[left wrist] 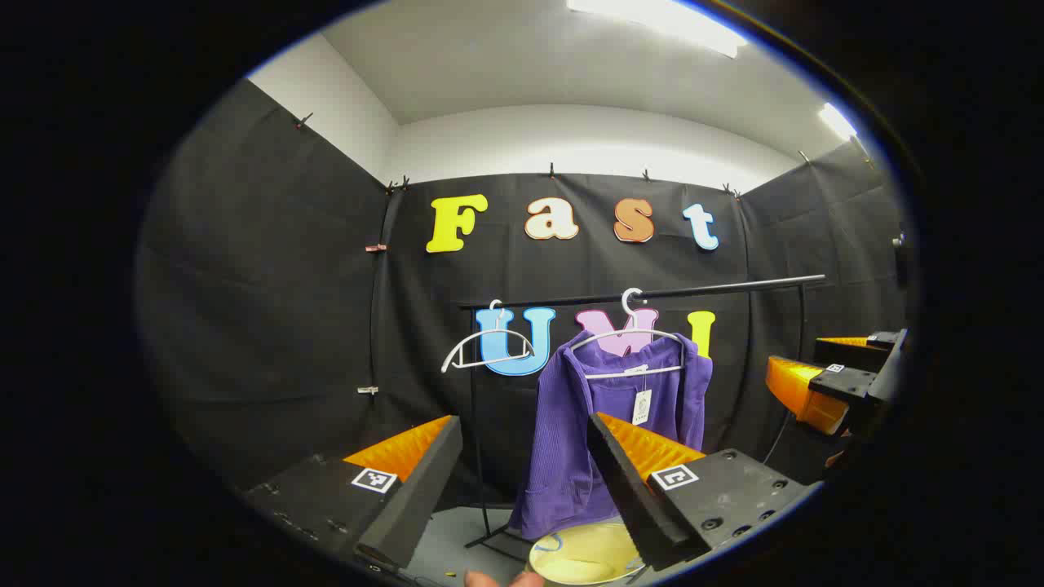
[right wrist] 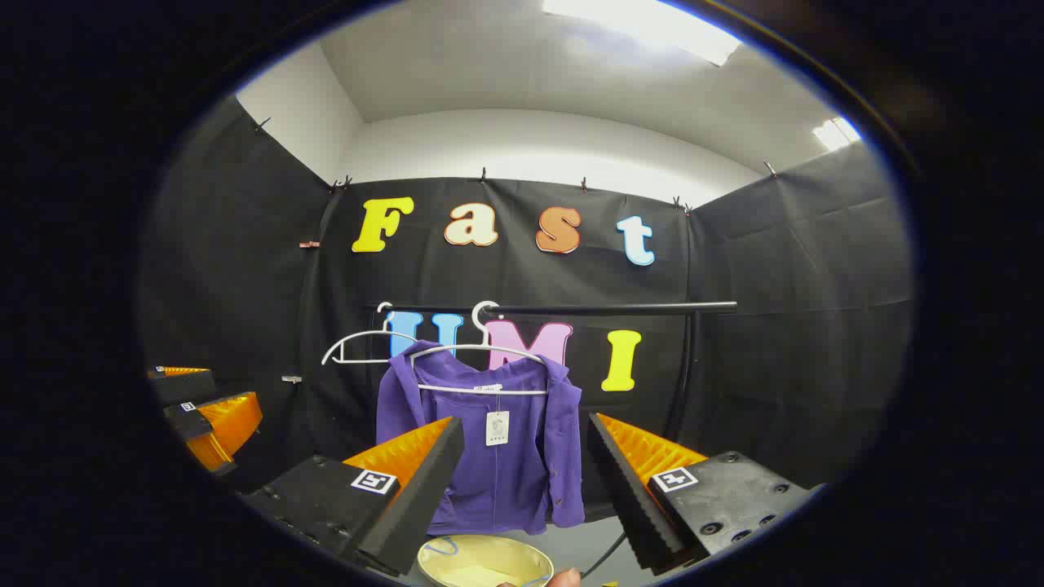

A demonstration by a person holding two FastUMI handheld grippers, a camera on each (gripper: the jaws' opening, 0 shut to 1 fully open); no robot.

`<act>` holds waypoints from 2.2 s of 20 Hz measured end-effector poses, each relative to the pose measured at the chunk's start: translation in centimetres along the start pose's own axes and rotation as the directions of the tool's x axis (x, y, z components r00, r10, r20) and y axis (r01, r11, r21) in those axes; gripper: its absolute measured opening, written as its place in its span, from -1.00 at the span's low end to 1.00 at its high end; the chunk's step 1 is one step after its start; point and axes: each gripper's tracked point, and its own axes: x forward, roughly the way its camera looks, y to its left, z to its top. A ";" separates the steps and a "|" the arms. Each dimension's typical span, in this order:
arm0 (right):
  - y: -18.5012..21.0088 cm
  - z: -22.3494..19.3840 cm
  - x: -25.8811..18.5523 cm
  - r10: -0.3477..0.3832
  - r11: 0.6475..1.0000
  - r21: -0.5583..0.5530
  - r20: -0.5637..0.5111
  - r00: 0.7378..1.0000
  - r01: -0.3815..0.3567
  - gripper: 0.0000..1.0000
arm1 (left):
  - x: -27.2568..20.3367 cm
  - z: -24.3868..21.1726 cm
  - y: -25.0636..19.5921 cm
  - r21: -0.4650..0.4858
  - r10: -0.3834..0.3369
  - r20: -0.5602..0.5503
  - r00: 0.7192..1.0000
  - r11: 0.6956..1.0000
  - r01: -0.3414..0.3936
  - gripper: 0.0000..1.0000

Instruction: Grasp the clothes on the hanger with both hands and then place them into the laundry hamper below.

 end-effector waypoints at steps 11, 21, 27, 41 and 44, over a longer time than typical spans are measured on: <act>0.3 0.3 -0.8 0.004 1.000 0.019 0.006 1.000 -0.004 0.94 | -0.9 0.7 0.3 0.008 -0.013 0.018 1.000 1.000 0.013 0.94; 0.1 0.6 -0.7 0.003 1.000 0.006 0.017 1.000 -0.003 0.94 | -0.4 1.1 -0.3 0.015 -0.033 0.025 0.999 0.999 0.032 0.94; -1.5 -0.1 1.5 -0.009 1.000 0.017 0.006 1.000 0.009 0.94 | 2.3 1.3 -2.7 0.031 -0.076 0.026 0.997 0.997 0.075 0.94; -5.2 -7.1 19.0 0.035 0.997 0.071 -0.030 0.999 -0.033 0.96 | 18.2 -1.3 -9.1 0.039 -0.055 0.027 0.998 0.998 0.054 0.94; -5.8 -9.4 22.7 0.044 0.994 0.102 -0.046 0.998 -0.039 0.95 | 21.6 -2.7 -9.7 0.038 -0.017 0.021 1.000 0.999 0.016 0.94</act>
